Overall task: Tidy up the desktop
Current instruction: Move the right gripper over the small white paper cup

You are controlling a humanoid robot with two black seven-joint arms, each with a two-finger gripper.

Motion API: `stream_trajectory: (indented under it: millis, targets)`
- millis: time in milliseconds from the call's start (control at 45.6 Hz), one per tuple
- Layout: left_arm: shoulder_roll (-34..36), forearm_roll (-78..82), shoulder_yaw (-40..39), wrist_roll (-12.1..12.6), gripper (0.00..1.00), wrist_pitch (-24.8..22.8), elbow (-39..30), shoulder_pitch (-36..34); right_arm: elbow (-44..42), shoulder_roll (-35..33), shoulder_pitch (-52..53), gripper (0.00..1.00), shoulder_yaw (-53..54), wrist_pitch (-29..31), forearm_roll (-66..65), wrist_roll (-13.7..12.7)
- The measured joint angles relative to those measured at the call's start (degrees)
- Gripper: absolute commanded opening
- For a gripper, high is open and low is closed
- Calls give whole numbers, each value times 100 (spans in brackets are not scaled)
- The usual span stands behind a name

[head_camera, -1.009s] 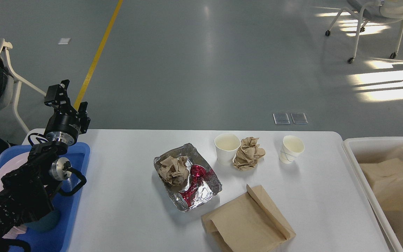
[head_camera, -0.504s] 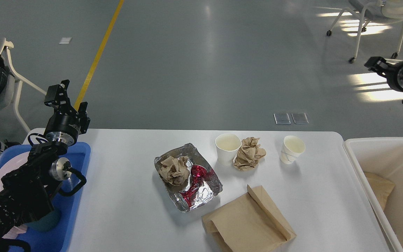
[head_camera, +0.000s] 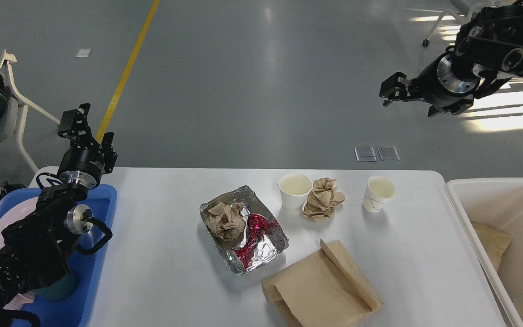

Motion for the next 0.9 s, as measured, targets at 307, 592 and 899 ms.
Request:
stream_trajectory:
  millis: [307, 592, 899]
  targets:
    - [0, 0, 0, 0, 97, 0, 0, 0, 1009, -132, 807, 100, 98, 819, 1, 16]
    - [-3, 0, 0, 0, 97, 0, 0, 0, 589, -168, -427, 100, 256, -294, 1, 1]
    - [-1, 0, 0, 0, 97, 0, 0, 0, -1148, -175, -2835, 100, 653, -1203, 783, -25]
